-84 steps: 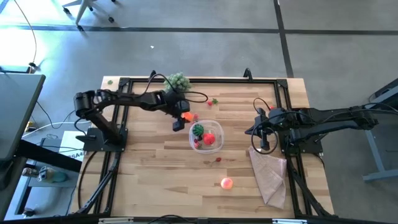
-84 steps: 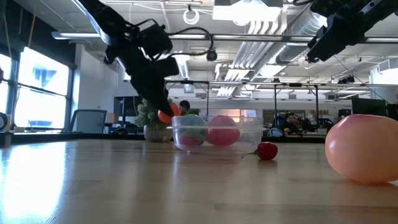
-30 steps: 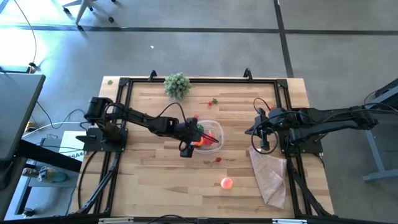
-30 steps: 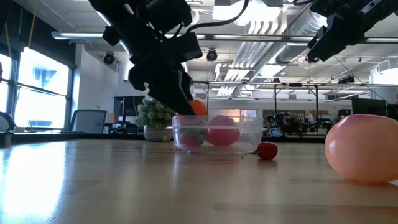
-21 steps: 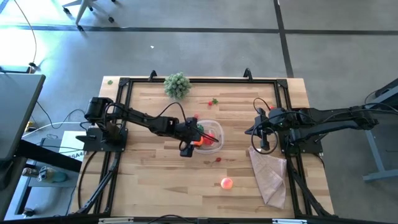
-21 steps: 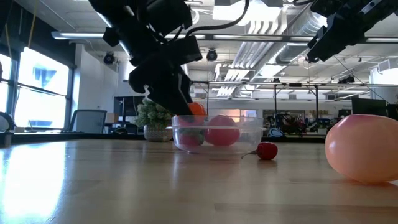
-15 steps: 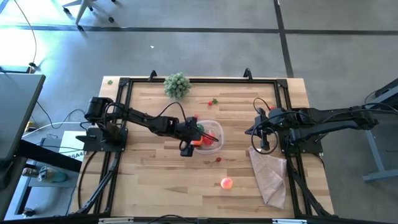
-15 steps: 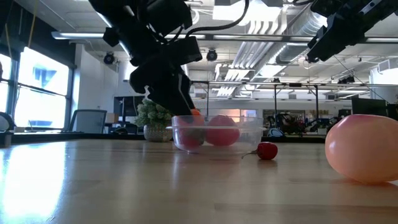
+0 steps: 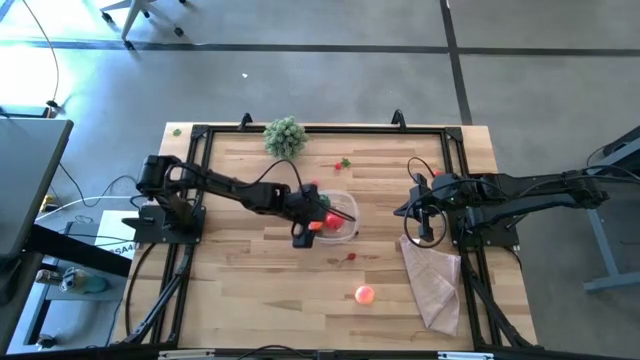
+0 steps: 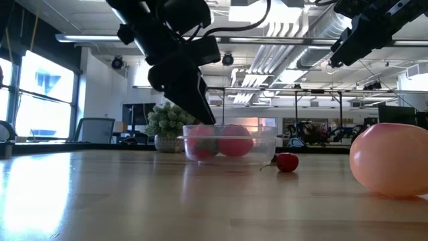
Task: Pick and placing Produce into tupperware
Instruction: Put the pumpkin into the transparent container
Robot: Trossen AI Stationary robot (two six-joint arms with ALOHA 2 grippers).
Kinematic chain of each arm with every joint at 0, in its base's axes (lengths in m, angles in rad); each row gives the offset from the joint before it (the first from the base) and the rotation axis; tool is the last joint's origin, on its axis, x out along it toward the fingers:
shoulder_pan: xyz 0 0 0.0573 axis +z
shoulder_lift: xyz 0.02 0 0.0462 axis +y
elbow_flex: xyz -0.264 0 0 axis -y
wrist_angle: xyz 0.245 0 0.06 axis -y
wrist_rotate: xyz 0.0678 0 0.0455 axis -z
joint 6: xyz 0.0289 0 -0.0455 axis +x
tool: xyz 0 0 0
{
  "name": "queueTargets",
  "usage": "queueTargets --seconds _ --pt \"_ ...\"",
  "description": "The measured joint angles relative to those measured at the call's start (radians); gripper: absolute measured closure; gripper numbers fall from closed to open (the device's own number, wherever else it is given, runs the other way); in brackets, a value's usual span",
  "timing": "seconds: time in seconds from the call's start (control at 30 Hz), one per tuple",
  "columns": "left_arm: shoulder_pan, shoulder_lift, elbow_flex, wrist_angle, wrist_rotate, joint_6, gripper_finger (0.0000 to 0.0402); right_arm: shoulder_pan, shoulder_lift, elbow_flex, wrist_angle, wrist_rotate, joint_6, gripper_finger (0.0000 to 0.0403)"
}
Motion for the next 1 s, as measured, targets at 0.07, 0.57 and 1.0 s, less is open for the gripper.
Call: queueTargets --seconds 0.07,0.57,1.0 --pt "0.001 0.000 0.027 -0.051 0.000 -0.009 0.0110 0.000 0.000 0.000 0.000 0.000 0.000 0.0403" --pt "-0.035 -0.001 0.046 -0.204 -0.001 -0.105 0.0173 0.000 0.000 0.000 0.000 0.000 0.000 0.0403" --pt "-0.068 -0.001 0.046 -0.241 0.030 -0.160 0.0222 0.000 0.000 0.000 0.000 0.000 0.000 0.0403"
